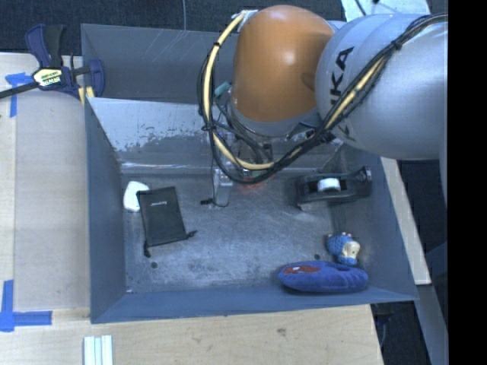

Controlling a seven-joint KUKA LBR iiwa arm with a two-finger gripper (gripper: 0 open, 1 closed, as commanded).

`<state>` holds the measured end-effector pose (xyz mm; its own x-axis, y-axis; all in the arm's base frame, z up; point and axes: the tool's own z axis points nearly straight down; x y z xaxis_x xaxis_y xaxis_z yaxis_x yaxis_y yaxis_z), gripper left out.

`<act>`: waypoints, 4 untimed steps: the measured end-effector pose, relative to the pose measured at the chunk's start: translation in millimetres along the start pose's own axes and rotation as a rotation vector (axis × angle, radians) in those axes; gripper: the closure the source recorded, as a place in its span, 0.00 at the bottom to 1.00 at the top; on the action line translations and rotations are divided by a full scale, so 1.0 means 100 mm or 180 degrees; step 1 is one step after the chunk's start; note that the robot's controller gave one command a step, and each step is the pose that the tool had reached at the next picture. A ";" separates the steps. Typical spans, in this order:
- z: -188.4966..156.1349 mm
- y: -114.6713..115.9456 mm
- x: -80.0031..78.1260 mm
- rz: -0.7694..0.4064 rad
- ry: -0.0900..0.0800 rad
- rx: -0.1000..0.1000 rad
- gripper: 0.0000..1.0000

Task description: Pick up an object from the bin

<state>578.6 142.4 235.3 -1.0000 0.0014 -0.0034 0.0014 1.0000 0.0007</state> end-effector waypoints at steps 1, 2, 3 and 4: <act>1.69 0.47 0.14 0.0355 0.0017 0.0003 0.00; 1.64 0.46 0.11 0.0363 -0.0008 -0.0004 1.00; 0.56 0.37 0.33 0.0331 -0.0021 -0.0010 1.00; 0.97 0.72 0.26 0.1008 0.0003 0.0000 1.00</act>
Offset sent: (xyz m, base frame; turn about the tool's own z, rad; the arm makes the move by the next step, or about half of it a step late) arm -0.0121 0.0463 -0.1653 0.1142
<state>553.0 214.9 137.9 -0.9499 0.3126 -0.0022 0.3126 0.9499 0.0017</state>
